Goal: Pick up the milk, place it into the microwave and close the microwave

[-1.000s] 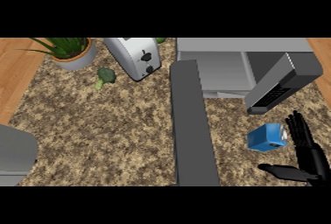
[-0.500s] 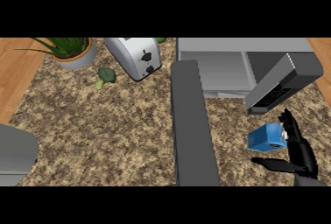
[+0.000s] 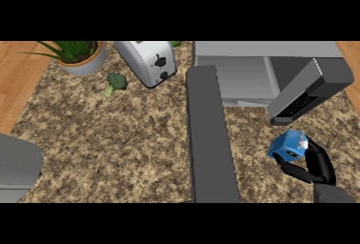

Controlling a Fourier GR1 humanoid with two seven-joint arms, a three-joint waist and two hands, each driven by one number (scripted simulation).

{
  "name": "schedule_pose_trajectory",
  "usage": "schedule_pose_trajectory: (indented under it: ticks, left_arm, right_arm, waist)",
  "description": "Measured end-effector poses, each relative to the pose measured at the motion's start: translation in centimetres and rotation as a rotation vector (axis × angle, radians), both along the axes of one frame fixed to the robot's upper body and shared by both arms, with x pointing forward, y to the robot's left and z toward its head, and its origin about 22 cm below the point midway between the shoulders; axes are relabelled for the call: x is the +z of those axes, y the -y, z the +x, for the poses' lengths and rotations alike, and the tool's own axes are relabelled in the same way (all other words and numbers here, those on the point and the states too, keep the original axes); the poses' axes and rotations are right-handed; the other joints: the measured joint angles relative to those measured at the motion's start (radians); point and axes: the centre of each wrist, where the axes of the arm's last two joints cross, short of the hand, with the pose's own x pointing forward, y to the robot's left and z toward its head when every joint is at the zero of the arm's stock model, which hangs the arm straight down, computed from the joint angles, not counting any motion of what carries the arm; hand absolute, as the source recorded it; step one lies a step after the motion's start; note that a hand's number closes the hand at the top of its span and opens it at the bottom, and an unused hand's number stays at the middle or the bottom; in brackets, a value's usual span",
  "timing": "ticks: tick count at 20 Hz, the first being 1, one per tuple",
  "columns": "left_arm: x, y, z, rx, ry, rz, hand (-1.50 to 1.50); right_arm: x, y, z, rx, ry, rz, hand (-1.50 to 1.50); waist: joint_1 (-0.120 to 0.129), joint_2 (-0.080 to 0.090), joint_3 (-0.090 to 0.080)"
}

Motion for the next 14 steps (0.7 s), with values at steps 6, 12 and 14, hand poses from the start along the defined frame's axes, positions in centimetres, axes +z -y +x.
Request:
schedule_pose_trajectory:
  ticks: [6,12,14]
  left_arm:
    - [0.5,-0.1,0.1,0.004,0.0,-0.004,-1.5]
    - [0.3,-0.5,-0.3,0.001,-0.005,-0.001,-1.5]
    - [0.6,-0.8,-0.4,-0.001,0.002,0.003,-1.5]
  right_arm:
    - [0.2,-0.7,1.2,0.013,0.063,-0.034,1.5]
    - [0.5,-1.7,2.1,0.046,0.092,-0.01,1.5]
    - [0.3,-2.6,2.6,0.053,0.091,-0.002,1.5]
  waist:
    - [-0.001,0.0,-0.001]
    - [-0.002,-0.001,-0.002]
    - [0.0,-0.001,-0.002]
